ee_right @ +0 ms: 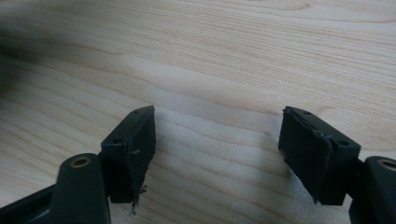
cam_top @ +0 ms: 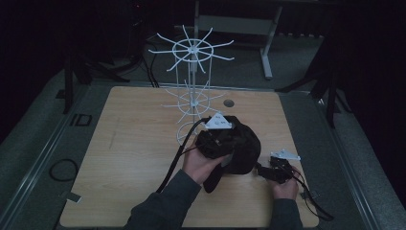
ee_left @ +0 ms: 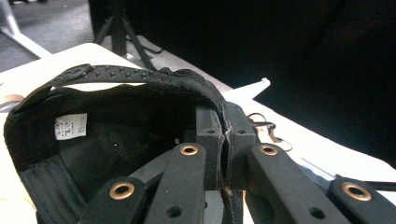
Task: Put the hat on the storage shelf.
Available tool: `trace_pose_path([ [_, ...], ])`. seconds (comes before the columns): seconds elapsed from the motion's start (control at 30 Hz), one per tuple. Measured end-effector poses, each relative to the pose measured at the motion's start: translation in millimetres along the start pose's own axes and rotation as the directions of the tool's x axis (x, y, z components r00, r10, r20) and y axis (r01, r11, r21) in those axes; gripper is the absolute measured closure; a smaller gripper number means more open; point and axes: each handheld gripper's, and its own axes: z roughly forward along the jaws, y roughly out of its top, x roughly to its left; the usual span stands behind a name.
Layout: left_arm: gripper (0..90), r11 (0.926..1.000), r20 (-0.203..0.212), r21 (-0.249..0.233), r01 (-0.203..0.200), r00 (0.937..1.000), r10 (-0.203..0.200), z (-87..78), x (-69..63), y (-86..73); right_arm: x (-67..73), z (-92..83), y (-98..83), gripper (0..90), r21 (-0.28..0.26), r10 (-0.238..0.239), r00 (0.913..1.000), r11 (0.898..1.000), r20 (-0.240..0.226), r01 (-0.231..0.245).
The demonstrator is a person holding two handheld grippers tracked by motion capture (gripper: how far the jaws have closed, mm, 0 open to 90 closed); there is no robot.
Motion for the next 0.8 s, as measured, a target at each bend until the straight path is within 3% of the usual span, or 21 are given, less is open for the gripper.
trace_pose_path([
  [0.8, 87.7, 0.9960, 0.088, -0.073, -0.052, 0.9944, 0.058, 0.1, -3.3, 41.7, -0.9, 0.5, 0.4, 26.8, -0.001, -0.010, 1.0000, 1.000, -0.001, 0.010],
])
